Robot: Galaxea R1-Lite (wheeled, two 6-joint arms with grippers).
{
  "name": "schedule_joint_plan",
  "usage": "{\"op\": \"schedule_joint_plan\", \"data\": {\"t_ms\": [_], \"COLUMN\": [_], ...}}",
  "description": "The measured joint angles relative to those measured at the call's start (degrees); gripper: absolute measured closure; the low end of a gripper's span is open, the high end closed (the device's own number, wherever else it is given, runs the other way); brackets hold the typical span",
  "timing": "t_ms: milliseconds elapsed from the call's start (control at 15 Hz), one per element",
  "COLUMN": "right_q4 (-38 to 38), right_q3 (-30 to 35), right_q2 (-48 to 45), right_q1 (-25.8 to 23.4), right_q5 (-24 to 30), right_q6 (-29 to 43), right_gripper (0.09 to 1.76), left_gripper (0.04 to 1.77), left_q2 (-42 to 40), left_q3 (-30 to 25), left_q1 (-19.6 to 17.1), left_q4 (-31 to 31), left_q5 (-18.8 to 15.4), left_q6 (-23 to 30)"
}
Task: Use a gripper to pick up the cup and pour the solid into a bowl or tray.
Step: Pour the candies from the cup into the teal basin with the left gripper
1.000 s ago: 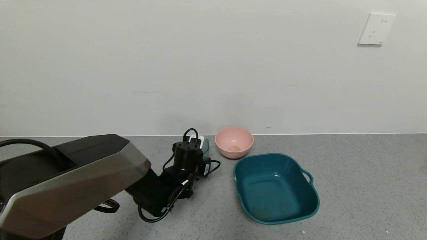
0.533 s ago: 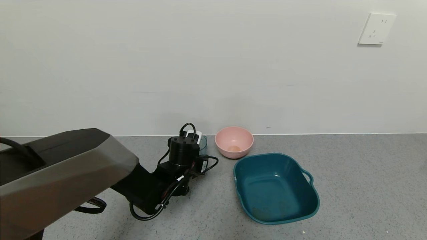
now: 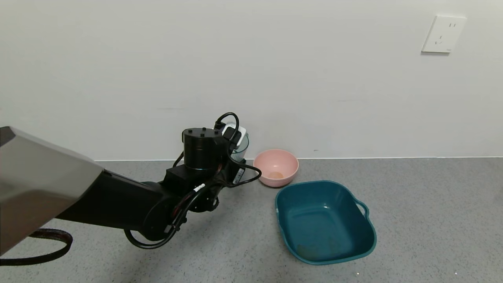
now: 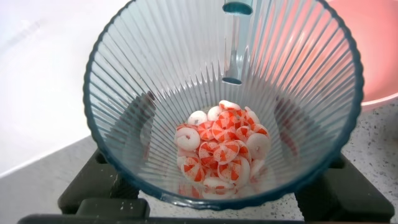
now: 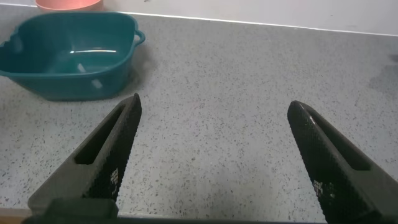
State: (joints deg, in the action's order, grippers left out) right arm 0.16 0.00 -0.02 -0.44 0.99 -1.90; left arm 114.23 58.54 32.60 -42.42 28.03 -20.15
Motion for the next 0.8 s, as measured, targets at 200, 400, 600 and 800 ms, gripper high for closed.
{"op": "schedule_joint_plan", "data": {"t_ms": [200,400,600,800], "right_q4": [0.0,0.0,0.0,0.0], "right_q3": [0.0,0.0,0.0,0.0], "right_q2": [0.0,0.0,0.0,0.0], "right_q1": [0.0,0.0,0.0,0.0], "right_q5": [0.0,0.0,0.0,0.0], "right_q6": [0.0,0.0,0.0,0.0], "right_gripper": [0.14,0.14,0.14,0.14], "left_gripper": [0.48,0.48,0.48,0.48], "left_q2": [-0.9,-0.6,0.2,1.7], "left_q3": [0.5,1.5,3.0,5.8], "left_q1": [3.3,6.7,8.6,9.2], "left_q4": [-0.2,-0.7,-0.9,-1.7], "left_q5": [2.3,5.5,6.7,10.3], "left_q6": [-6.3,-13.0,-22.5,-31.7]}}
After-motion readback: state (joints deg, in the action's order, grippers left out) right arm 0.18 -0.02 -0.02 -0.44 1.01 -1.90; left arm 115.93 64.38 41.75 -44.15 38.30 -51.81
